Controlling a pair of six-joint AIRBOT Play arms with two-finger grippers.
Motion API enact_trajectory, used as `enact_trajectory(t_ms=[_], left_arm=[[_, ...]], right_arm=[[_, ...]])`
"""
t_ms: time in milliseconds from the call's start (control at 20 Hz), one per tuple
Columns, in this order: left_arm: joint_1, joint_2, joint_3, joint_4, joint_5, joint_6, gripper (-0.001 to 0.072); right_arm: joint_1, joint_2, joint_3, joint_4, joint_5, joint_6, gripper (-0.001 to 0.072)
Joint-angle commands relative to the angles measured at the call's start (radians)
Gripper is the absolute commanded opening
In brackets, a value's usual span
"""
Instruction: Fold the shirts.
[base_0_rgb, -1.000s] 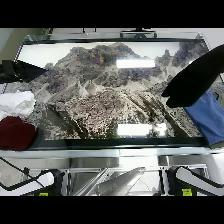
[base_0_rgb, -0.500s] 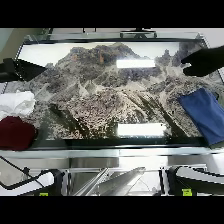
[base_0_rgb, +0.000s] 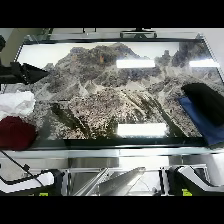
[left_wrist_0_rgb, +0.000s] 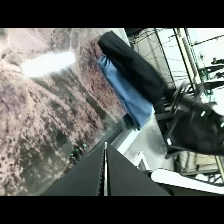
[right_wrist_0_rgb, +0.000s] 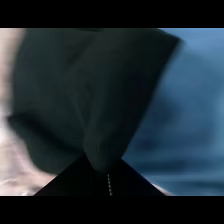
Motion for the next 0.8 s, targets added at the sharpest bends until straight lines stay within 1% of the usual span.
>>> enact_trajectory(t_ms=[0,50,100,150,350,400,450,550,600,650,700,750], left_arm=[[-0.001,-0.034,0.000,0.002,-0.004,-0.015,0.0007],[-0.003,-0.043,0.000,0.002,-0.004,-0.015,0.0007],[-0.010,-0.053,0.000,0.002,-0.004,-0.015,0.0007],[-0.018,-0.061,0.000,0.003,-0.004,-0.015,0.0007],[-0.070,-0.069,0.001,-0.011,0.009,-0.013,0.0006],[-0.081,-0.069,0.006,-0.032,0.013,-0.013,0.0006],[-0.092,-0.069,0.023,-0.037,0.011,-0.013,0.0005],[-0.111,-0.069,0.092,-0.034,0.004,-0.013,0.0005],[-0.122,-0.069,0.140,-0.034,0.005,-0.014,0.0005],[-0.130,-0.069,0.186,-0.034,0.007,-0.014,0.0005],[-0.139,-0.068,0.230,-0.033,0.012,-0.018,0.0005],[-0.146,-0.067,0.263,-0.032,0.016,-0.023,0.0005]], right_arm=[[-0.084,0.037,-0.135,-0.156,-0.006,-0.001,0.0077],[-0.084,0.035,-0.134,-0.164,-0.005,-0.001,0.0311],[-0.084,0.036,-0.134,-0.164,-0.002,-0.001,0.0636],[-0.084,0.039,-0.131,-0.164,0.013,-0.011,0.0700],[-0.085,0.064,-0.041,-0.256,0.130,-0.019,0.0699],[-0.085,0.074,-0.007,-0.254,0.151,0.012,0.0699],[-0.082,0.090,0.022,-0.224,0.163,0.042,0.0699],[-0.064,0.128,0.063,-0.083,0.165,0.021,0.0696],[-0.034,0.146,0.086,0.003,0.166,-0.016,0.0691],[0.007,0.161,0.107,0.062,0.172,-0.037,0.0667],[0.063,0.174,0.129,0.108,0.188,-0.050,0.0330],[0.122,0.184,0.142,0.165,0.204,-0.097,0.0012]])
